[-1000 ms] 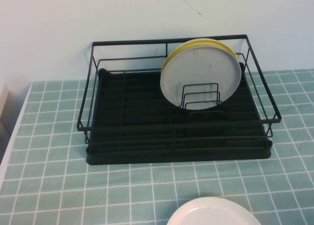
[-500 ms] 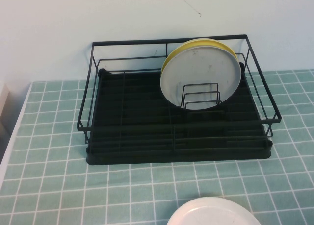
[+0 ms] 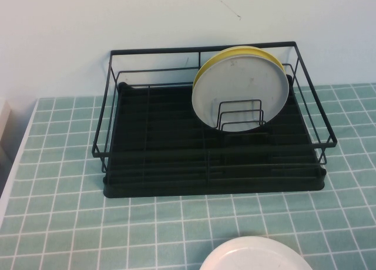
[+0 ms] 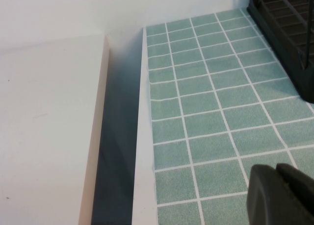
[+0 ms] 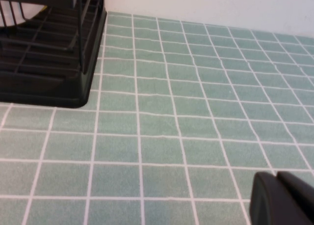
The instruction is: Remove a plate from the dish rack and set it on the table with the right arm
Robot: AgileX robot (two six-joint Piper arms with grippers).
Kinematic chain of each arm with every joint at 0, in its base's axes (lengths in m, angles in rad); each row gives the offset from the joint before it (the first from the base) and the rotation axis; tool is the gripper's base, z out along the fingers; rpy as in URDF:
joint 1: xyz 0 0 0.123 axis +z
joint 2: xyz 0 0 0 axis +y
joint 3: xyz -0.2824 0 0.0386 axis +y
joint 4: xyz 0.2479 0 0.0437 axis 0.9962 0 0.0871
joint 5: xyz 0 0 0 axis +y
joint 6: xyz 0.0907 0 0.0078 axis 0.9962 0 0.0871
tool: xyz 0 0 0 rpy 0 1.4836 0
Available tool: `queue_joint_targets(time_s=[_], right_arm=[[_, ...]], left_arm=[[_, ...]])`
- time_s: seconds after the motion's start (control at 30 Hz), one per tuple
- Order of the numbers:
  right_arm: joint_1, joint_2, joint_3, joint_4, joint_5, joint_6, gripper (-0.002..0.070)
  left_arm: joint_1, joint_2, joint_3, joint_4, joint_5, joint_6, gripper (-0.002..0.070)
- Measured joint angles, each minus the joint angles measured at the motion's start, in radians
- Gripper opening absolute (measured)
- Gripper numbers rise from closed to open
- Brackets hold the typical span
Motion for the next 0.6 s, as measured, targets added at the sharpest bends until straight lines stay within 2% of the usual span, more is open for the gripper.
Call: queue_joint_targets(time_s=[0.6], right_arm=[[0.0, 0.0, 0.0, -0.027, 0.0, -0.002, -0.0001]], left_arm=[[0.0, 0.0, 0.0, 0.0, 0.0, 0.0, -0.0003]])
